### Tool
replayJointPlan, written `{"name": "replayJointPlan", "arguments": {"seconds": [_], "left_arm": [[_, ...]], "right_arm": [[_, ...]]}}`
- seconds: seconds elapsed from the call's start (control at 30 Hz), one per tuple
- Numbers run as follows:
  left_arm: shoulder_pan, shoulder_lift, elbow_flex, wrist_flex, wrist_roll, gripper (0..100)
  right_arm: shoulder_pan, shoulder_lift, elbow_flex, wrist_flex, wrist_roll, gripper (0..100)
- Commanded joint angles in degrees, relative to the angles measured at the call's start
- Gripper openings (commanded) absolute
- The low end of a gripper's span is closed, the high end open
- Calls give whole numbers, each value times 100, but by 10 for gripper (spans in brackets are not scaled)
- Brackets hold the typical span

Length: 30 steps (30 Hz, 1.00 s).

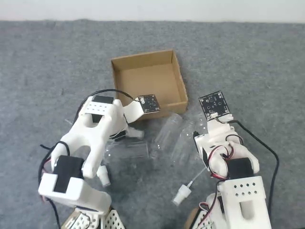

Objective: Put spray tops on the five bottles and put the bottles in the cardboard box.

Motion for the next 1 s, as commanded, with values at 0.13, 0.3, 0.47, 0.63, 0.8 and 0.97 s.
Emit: {"name": "replayJointPlan", "arguments": {"seconds": [0.13,0.3,0.47,0.63,0.8,0.97], "left_arm": [[-237,-1125,-207,325,589,84],[-615,-1398,-207,325,580,167],[-826,-1389,-171,281,563,163],[-791,-1380,-92,273,554,163],[-791,-1380,171,237,220,163],[-782,-1380,708,-290,220,163]], "right_arm": [[66,-127,-88,-145,-26,37],[66,-127,-88,-145,-26,37],[66,-127,-88,-145,-26,37],[66,-127,-88,-145,-26,37],[66,-127,-88,-145,-26,37],[66,-127,-88,-145,-26,37]]}}
